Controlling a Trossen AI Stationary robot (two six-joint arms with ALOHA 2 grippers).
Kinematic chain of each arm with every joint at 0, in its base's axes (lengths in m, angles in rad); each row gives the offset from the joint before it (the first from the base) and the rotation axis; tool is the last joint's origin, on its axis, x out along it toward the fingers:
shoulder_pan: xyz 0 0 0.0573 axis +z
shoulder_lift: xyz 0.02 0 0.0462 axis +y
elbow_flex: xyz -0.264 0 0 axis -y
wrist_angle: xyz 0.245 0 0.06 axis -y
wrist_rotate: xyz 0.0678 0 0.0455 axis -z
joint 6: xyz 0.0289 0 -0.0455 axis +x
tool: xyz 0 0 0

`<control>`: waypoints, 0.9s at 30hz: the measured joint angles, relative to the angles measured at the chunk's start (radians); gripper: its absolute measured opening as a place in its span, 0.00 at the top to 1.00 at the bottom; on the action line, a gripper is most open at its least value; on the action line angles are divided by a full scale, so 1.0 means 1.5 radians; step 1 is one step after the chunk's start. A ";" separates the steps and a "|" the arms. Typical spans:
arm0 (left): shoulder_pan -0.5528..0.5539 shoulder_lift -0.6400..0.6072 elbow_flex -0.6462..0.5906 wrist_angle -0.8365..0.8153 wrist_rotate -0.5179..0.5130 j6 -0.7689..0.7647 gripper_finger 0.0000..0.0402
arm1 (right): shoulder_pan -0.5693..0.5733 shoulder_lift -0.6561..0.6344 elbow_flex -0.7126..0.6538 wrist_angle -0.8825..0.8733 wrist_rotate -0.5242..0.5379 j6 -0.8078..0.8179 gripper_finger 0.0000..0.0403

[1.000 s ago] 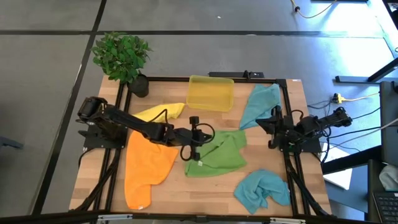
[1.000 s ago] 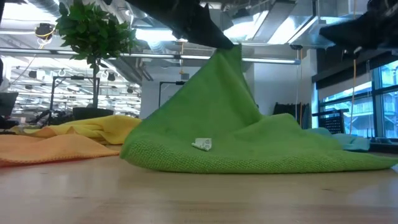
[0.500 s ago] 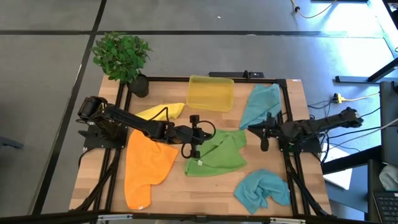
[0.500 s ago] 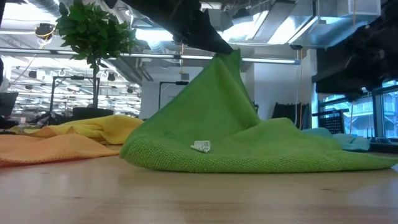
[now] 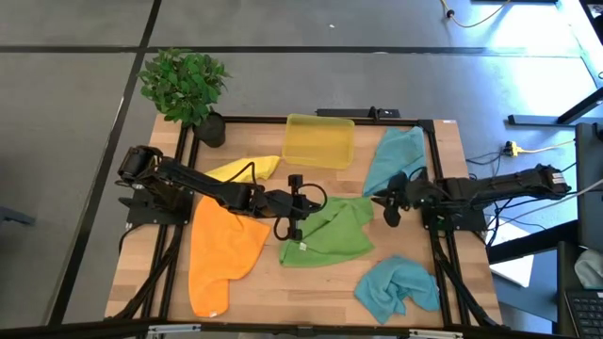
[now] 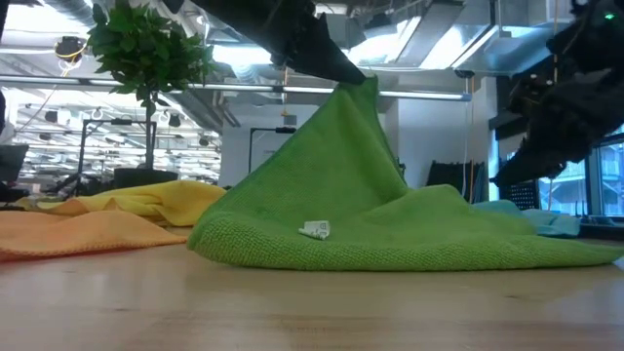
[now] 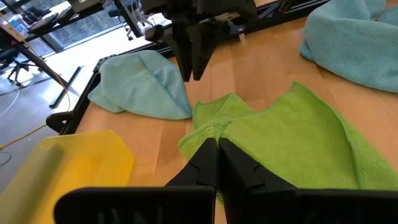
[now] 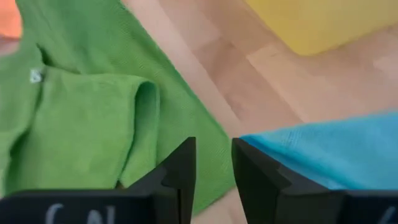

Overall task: Fold microfiber towels
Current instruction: Fold the green microfiber cloth

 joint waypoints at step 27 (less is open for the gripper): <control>-0.006 0.000 0.000 -0.003 0.000 -0.005 1.00 | -0.082 0.333 0.048 0.088 -0.015 -0.098 0.50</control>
